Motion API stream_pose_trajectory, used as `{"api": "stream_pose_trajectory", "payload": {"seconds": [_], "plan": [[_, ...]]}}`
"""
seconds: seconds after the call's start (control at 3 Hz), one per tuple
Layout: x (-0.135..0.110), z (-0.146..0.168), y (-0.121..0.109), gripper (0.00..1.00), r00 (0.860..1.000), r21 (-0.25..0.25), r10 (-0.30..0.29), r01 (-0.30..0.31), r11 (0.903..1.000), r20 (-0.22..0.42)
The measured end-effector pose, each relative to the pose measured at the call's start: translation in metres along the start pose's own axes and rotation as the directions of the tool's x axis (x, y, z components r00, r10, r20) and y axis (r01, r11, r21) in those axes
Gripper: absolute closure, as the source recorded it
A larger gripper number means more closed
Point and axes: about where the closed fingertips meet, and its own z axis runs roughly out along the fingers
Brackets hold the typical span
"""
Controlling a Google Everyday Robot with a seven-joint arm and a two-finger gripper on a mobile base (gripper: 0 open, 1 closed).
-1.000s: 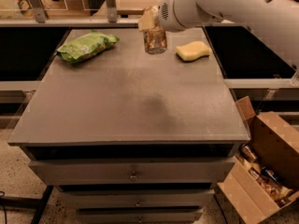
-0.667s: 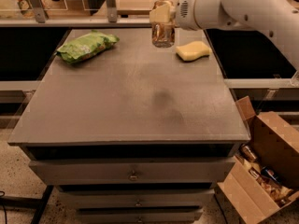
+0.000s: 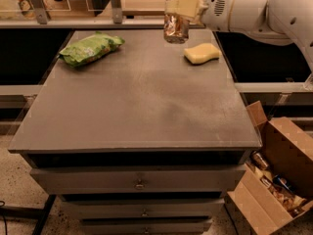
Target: Place orange can upright
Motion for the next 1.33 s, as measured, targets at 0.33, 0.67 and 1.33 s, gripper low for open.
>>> {"api": "stream_pose_trajectory", "payload": {"seconds": [0.33,0.67,1.33], "plan": [[0.001,0.001,0.002,1.0,1.0,-0.001,-0.001,0.001,1.0,-0.003],[0.001,0.002,0.004,1.0,1.0,-0.023,-0.023,0.024,0.9995,0.016],[-0.004,-0.016,0.0,1.0,0.971,-0.248,-0.19,0.221,0.9431,0.142]]}}
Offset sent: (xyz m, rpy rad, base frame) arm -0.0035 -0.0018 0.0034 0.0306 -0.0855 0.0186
